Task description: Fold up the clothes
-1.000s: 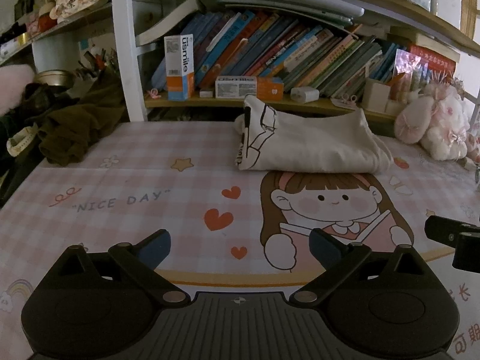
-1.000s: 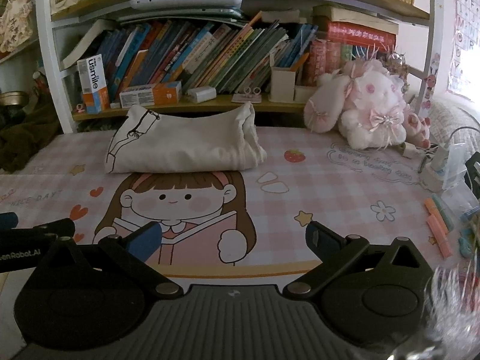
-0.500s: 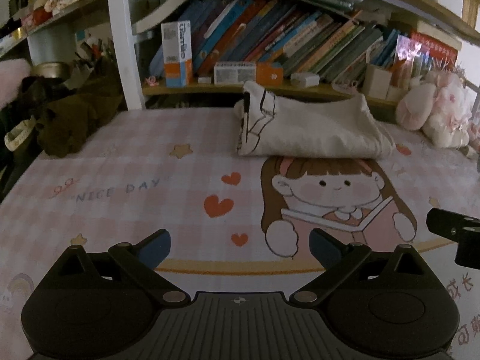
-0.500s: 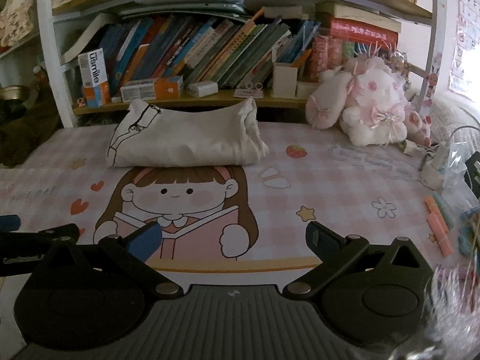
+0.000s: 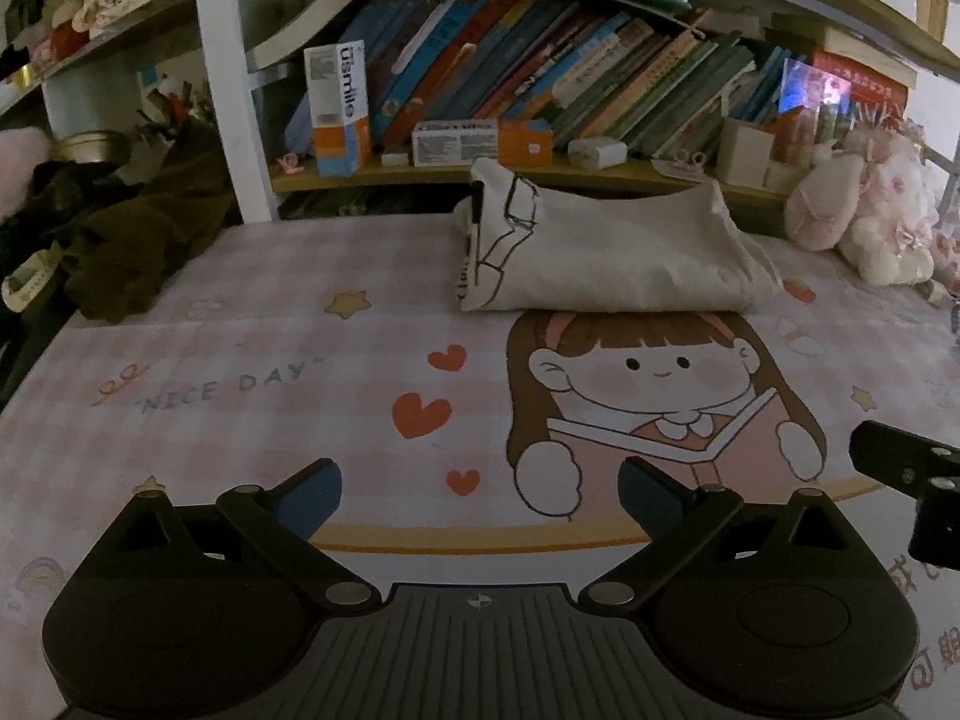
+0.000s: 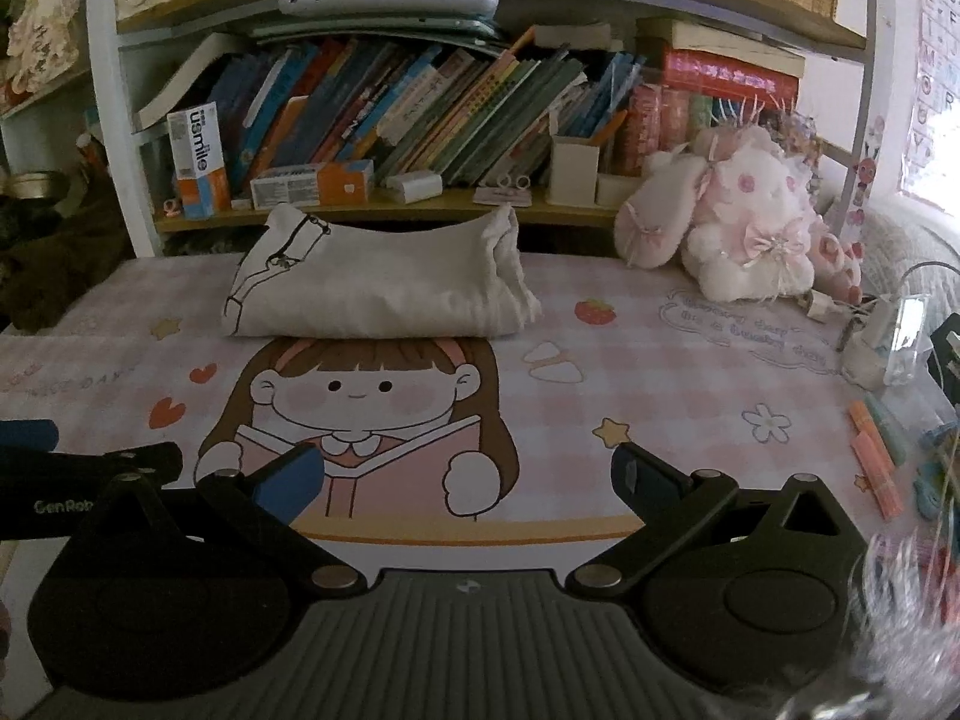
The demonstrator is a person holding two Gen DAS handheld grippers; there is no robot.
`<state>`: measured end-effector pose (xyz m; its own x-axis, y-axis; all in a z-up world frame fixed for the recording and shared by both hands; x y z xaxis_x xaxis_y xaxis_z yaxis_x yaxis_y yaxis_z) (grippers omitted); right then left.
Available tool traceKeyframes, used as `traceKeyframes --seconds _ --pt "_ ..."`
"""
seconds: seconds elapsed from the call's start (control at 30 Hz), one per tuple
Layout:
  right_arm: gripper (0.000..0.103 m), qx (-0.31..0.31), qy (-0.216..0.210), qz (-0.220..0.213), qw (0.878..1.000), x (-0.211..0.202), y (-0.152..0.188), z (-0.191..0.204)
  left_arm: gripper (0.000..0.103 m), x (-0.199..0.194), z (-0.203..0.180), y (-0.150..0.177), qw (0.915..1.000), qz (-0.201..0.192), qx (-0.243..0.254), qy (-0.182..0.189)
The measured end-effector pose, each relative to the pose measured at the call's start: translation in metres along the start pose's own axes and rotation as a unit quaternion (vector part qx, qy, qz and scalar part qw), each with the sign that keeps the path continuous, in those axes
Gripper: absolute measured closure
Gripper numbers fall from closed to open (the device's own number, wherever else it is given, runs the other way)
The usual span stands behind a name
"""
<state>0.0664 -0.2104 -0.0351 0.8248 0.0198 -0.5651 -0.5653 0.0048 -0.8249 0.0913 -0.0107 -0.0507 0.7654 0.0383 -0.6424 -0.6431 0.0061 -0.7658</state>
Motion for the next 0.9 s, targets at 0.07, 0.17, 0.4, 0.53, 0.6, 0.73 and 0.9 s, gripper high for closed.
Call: traceKeyframes --seconds 0.07,0.17,0.4,0.53,0.6,0.73,0.9 --pt "0.0 0.002 -0.001 0.0 1.0 0.0003 -0.0006 -0.0002 0.003 -0.0016 -0.001 0.0 1.0 -0.002 0.002 0.002" --pt "0.0 0.0 -0.005 -0.001 1.0 0.0006 -0.0013 0.0019 0.003 -0.0024 -0.0005 0.0008 1.0 -0.003 0.002 0.001" --pt "0.0 -0.001 -0.012 0.001 1.0 0.0009 -0.0013 0.0069 0.003 -0.0055 0.0018 0.0005 1.0 -0.009 -0.001 0.0" --pt "0.0 0.001 -0.009 -0.003 1.0 -0.001 -0.0028 0.0065 0.003 -0.0061 0.0032 0.0015 0.9999 -0.01 0.001 -0.005" --pt "0.0 0.004 -0.01 -0.004 1.0 -0.0013 -0.0035 0.0063 0.003 -0.0063 0.0041 0.0019 0.9999 -0.009 0.001 -0.007" --pt "0.0 0.008 -0.012 -0.002 1.0 0.0001 -0.003 0.0054 0.003 -0.0071 0.0053 0.0022 0.9999 -0.013 0.0 -0.006" --pt "0.0 0.01 -0.005 0.007 1.0 0.0045 -0.0005 0.004 0.003 -0.005 0.0068 0.0043 0.9999 -0.009 -0.006 -0.002"
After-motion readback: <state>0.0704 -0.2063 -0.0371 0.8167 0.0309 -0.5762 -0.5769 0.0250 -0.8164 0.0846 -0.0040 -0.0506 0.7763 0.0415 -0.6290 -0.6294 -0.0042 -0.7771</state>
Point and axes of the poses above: each gripper's, at about its wrist camera, not at the fingertips, and x roughly the way its jaws point, z to its left, y to its underside, the point moved 6 cm from there along x, roughly the way its jaws point, and after that the axes turned 4 degrees about -z, right-handed, at the moved point
